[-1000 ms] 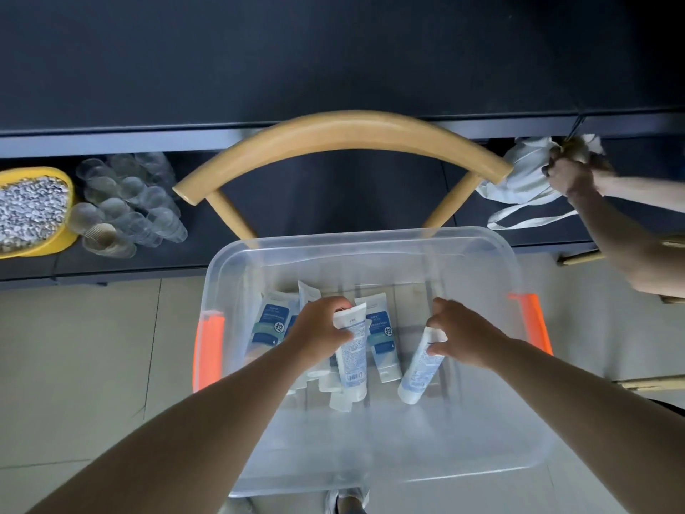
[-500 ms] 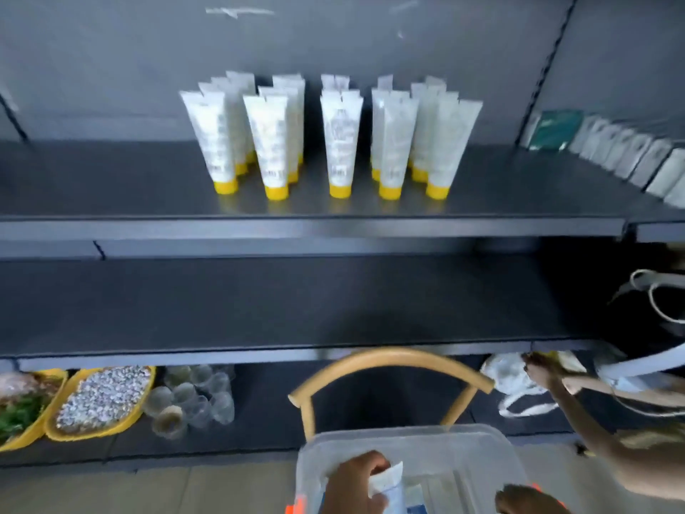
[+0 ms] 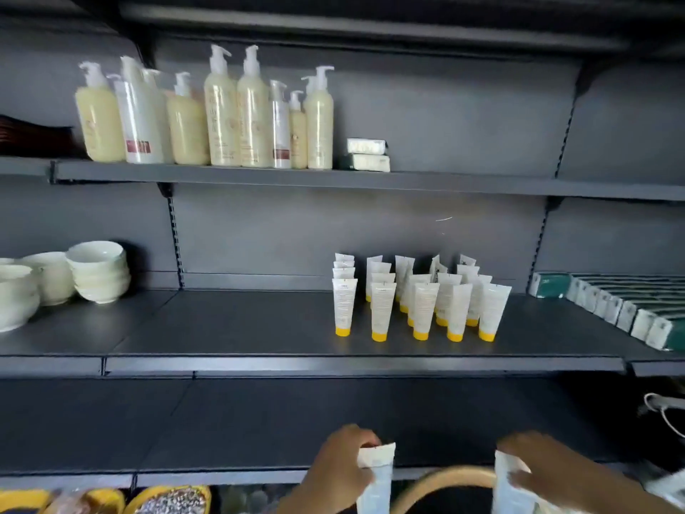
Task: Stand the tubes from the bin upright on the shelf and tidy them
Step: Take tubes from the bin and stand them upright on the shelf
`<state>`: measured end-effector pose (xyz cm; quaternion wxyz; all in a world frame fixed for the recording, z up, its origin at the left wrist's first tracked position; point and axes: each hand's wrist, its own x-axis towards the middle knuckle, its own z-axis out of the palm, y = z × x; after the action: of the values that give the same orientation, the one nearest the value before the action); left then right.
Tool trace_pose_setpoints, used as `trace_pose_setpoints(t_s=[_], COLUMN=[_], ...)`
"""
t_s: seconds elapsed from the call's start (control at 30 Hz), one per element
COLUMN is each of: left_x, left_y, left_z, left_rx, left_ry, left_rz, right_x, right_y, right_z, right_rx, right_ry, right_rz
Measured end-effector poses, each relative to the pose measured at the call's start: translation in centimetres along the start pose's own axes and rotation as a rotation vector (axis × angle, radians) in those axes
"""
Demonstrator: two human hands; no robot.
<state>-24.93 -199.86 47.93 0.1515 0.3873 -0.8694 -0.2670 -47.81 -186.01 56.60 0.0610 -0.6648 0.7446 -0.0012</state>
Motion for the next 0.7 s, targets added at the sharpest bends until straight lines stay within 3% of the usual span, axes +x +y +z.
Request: trace_pose_setpoints(t_s=[0.07, 0.2, 0.47, 0.7], left_x=[-0.3, -0.4, 3.9, 14.6], left_y=[-1.5, -2.8, -9.1, -15.0], left_z=[-3.5, -10.5, -18.3, -23.4], left_rx=[-0.015, -0.083, -0.084, -0.082], left_ry=[0.05, 0.137, 0.341, 0.472], left_rz=[-0.006, -0.019, -0.083, -0.144], right_x=[1.0, 4.9, 16.6, 31.8], right_y=[-1.1, -5.6, -14.4, -17.1], right_z=[0.7, -3.2, -7.3, -10.4], right_rx=[0.002, 0.039, 0.277, 0.202], right_ry=[0.041, -0.08, 0.068, 0.193], right_rz=[-0.093, -0.008, -0.156, -0.221])
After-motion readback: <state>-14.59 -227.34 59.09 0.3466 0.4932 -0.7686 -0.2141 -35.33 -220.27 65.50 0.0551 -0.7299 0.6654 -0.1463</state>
